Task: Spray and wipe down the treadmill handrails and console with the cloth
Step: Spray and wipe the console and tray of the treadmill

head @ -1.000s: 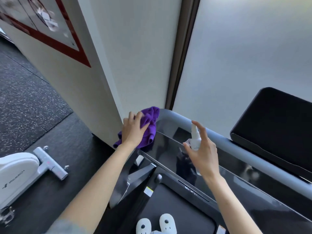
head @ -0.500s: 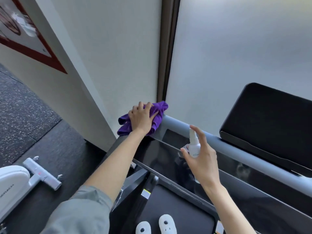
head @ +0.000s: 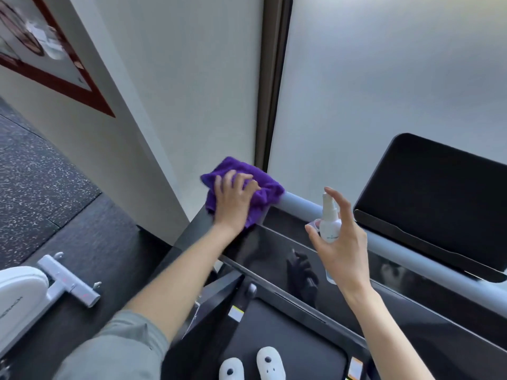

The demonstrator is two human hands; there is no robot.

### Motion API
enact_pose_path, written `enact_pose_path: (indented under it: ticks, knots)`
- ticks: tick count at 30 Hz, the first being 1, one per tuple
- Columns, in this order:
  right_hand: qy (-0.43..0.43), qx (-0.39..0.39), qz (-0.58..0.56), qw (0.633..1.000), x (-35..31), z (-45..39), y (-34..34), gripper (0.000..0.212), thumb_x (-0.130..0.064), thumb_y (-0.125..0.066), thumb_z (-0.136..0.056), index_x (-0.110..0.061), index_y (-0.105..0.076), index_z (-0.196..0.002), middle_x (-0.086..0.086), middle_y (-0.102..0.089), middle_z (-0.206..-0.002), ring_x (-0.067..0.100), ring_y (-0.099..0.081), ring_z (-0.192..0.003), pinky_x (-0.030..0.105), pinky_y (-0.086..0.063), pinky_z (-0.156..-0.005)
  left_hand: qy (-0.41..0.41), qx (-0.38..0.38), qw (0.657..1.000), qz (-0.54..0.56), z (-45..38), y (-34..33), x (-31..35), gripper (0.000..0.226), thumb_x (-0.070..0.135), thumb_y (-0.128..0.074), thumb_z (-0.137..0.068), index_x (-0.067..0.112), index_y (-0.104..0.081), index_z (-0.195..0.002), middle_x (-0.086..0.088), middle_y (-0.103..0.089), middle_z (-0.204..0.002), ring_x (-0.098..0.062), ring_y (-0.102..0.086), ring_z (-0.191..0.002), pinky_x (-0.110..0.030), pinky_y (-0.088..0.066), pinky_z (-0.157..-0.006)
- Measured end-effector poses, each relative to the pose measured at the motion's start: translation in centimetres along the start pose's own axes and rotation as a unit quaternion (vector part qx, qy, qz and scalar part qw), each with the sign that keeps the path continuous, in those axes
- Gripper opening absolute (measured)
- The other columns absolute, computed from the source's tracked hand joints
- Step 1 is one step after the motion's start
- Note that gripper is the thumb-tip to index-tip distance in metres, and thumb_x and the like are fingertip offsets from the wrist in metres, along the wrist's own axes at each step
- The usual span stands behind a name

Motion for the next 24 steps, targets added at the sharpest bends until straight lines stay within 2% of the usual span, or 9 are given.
enact_pose_path:
  ticks: [2, 5, 7, 10, 13, 16, 19, 21, 24]
  knots:
    - [-0.003, -0.001, -0.005, 1.0, 0.2, 0.5, 0.1, 0.07, -0.018, -0.074, -0.082, -0.053, -0.038, -0.132, -0.015, -0.068, -0.079, 0.011, -0.065, -0.074, 0.025, -0.051, -0.071, 0.074, -0.049, 0.996, -0.01, -1.0, 1.0, -4.4, 0.033, 0.036, -0.05, -0.097, 0.015, -0.054, -0.123, -0.011, -0.049, -0.131, -0.037, -0.046, -0.121, -0.049, -0.031, -0.104]
    - [-0.007, 0.002, -0.003, 1.0, 0.6, 1.3, 0.3, 0.072, -0.015, -0.074, -0.082, -0.052, -0.038, -0.131, -0.015, -0.067, -0.078, 0.013, -0.065, -0.071, 0.026, -0.051, -0.068, 0.148, -0.078, 0.98, 0.111, 0.3, 2.5, -7.3, 0.039, 0.037, -0.054, -0.096, 0.003, -0.049, -0.116, -0.019, -0.049, -0.121, -0.043, -0.054, -0.103, -0.048, -0.043, -0.087]
    - [-0.006, 0.002, 0.002, 1.0, 0.7, 1.7, 0.3, 0.072, -0.014, -0.074, -0.081, -0.051, -0.038, -0.131, -0.017, -0.067, -0.077, 0.012, -0.064, -0.07, 0.028, -0.052, -0.069, 0.136, -0.06, 0.983, 0.108, 2.7, 3.2, -6.8, 0.034, 0.03, -0.058, -0.095, 0.002, -0.052, -0.112, -0.018, -0.048, -0.117, -0.04, -0.053, -0.101, -0.047, -0.043, -0.086]
    - [-0.004, -0.002, 0.002, 1.0, 1.0, 2.1, 0.2, 0.073, -0.013, -0.074, -0.081, -0.05, -0.039, -0.133, -0.019, -0.067, -0.079, 0.012, -0.064, -0.071, 0.029, -0.052, -0.071, 0.095, -0.009, 0.995, 0.034, 7.0, 4.1, -5.0, 0.026, 0.017, -0.072, -0.083, 0.005, -0.06, -0.103, -0.013, -0.052, -0.112, -0.038, -0.05, -0.103, -0.052, -0.047, -0.079]
    - [-0.007, 0.0, -0.003, 1.0, 1.3, 2.6, 0.4, 0.073, -0.015, -0.074, -0.081, -0.052, -0.038, -0.133, -0.018, -0.068, -0.08, 0.009, -0.064, -0.073, 0.027, -0.053, -0.072, 0.074, 0.026, 0.997, -0.002, 10.9, 4.4, -4.3, 0.033, 0.008, -0.083, -0.066, 0.01, -0.064, -0.093, -0.011, -0.057, -0.107, -0.037, -0.053, -0.101, -0.055, -0.049, -0.072]
    - [-0.008, 0.0, -0.005, 1.0, 1.5, 3.0, 0.5, 0.075, -0.016, -0.074, -0.081, -0.053, -0.038, -0.134, -0.019, -0.068, -0.081, 0.009, -0.064, -0.073, 0.024, -0.051, -0.071, 0.054, 0.03, 0.998, 0.006, 9.7, 4.1, -4.9, 0.032, 0.009, -0.082, -0.069, 0.011, -0.065, -0.096, -0.013, -0.057, -0.111, -0.039, -0.053, -0.103, -0.056, -0.05, -0.075]
    - [-0.007, -0.002, -0.001, 1.0, 1.5, 3.2, 0.5, 0.076, -0.015, -0.075, -0.081, -0.053, -0.038, -0.134, -0.019, -0.067, -0.08, 0.009, -0.064, -0.074, 0.023, -0.05, -0.073, 0.121, 0.004, 0.988, 0.096, 4.0, 3.5, -5.6, 0.032, 0.028, -0.066, -0.09, 0.012, -0.06, -0.117, -0.014, -0.049, -0.124, -0.039, -0.05, -0.108, -0.052, -0.049, -0.081]
    - [-0.002, -0.006, 0.001, 1.0, 1.3, 3.3, 0.4, 0.075, -0.015, -0.075, -0.081, -0.051, -0.038, -0.135, -0.019, -0.067, -0.08, 0.009, -0.063, -0.074, 0.024, -0.051, -0.074, 0.15, -0.031, 0.977, 0.152, 2.2, 2.7, -6.2, 0.037, 0.037, -0.058, -0.094, 0.017, -0.055, -0.124, -0.01, -0.045, -0.129, -0.035, -0.048, -0.114, -0.05, -0.048, -0.087]
    - [0.007, -0.019, -0.001, 1.0, 0.8, 3.4, -0.3, 0.073, -0.015, -0.074, -0.081, -0.05, -0.038, -0.134, -0.019, -0.067, -0.08, 0.007, -0.063, -0.074, 0.022, -0.049, -0.073, 0.121, -0.017, 0.983, 0.134, 5.7, 3.4, -6.6, 0.033, 0.031, -0.066, -0.09, 0.019, -0.059, -0.12, -0.007, -0.044, -0.131, -0.034, -0.046, -0.113, -0.046, -0.047, -0.088]
Point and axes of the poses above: each hand's wrist, its own z-axis away from the middle knuckle, its own y-axis out of the back of the hand, x = y × z, the point moved 3 cm from there along -z, towards the middle knuckle
